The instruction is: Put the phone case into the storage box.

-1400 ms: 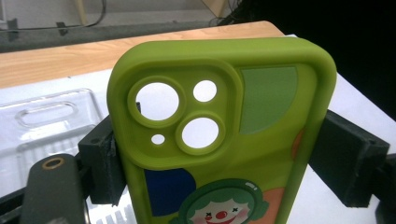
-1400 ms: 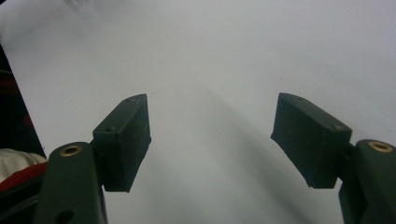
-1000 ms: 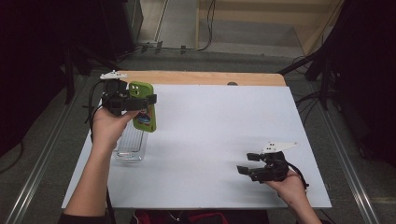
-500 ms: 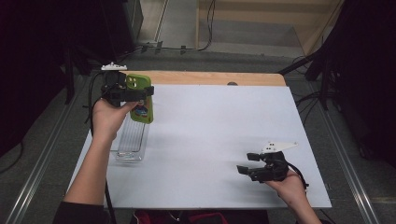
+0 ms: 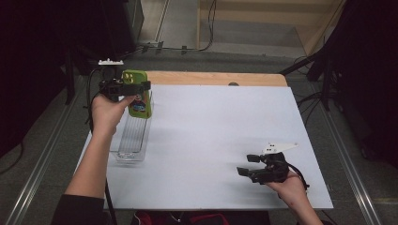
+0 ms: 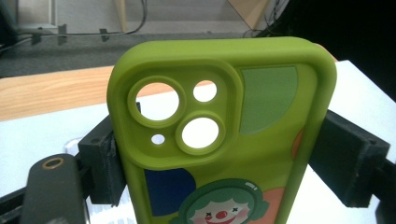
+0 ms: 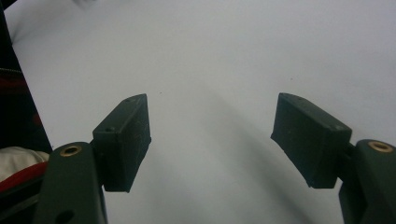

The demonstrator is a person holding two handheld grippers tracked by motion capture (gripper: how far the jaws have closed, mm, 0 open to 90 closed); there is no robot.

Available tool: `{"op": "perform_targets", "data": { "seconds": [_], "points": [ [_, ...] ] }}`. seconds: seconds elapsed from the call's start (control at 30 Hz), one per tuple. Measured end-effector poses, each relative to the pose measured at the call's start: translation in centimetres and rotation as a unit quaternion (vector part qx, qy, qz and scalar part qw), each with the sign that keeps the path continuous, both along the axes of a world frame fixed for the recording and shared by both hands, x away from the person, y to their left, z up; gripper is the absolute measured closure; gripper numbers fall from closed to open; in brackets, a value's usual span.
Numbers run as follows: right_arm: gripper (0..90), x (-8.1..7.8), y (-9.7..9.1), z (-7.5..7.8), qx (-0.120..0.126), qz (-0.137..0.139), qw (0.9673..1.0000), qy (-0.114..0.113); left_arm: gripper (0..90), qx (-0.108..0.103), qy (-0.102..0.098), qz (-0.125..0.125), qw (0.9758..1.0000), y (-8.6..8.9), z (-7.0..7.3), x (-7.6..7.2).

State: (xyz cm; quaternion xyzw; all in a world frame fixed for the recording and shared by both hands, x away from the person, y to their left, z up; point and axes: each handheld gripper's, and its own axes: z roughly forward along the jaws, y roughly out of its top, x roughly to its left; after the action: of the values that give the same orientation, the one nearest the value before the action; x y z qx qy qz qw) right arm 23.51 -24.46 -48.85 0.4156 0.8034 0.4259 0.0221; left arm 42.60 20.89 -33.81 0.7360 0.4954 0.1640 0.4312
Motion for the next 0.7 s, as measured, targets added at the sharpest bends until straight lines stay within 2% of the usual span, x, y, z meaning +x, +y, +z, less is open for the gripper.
{"op": "perform_targets", "data": {
  "seconds": [0.2, 0.33, 0.4, 0.53, 0.7],
  "points": [
    [26.0, 0.1, 0.0, -0.1, 0.001, -0.002, 1.0000, 0.001, 17.0, -0.002, -0.002, 0.003, 1.0000, 0.4, -0.5, 0.9],
    [26.0, 0.1, 0.0, -0.1, -0.001, -0.002, 1.0000, -0.001, 16.9, 0.004, -0.009, 0.011, 0.9999, 0.5, -0.5, 1.3],
    [26.0, 0.0, 0.0, -0.1, -0.002, -0.002, 1.0000, -0.003, 16.9, 0.014, -0.014, 0.016, 0.9997, 0.5, -0.6, 1.6],
    [26.0, 0.1, -0.1, 0.0, 0.000, -0.004, 1.0000, -0.003, 16.9, 0.007, -0.010, 0.021, 0.9997, 0.7, -1.0, 2.3],
    [26.0, 0.1, -0.2, -0.1, 0.002, -0.006, 1.0000, -0.003, 16.9, 0.010, -0.007, 0.022, 0.9997, 0.9, -1.6, 3.1]
  ]
}}
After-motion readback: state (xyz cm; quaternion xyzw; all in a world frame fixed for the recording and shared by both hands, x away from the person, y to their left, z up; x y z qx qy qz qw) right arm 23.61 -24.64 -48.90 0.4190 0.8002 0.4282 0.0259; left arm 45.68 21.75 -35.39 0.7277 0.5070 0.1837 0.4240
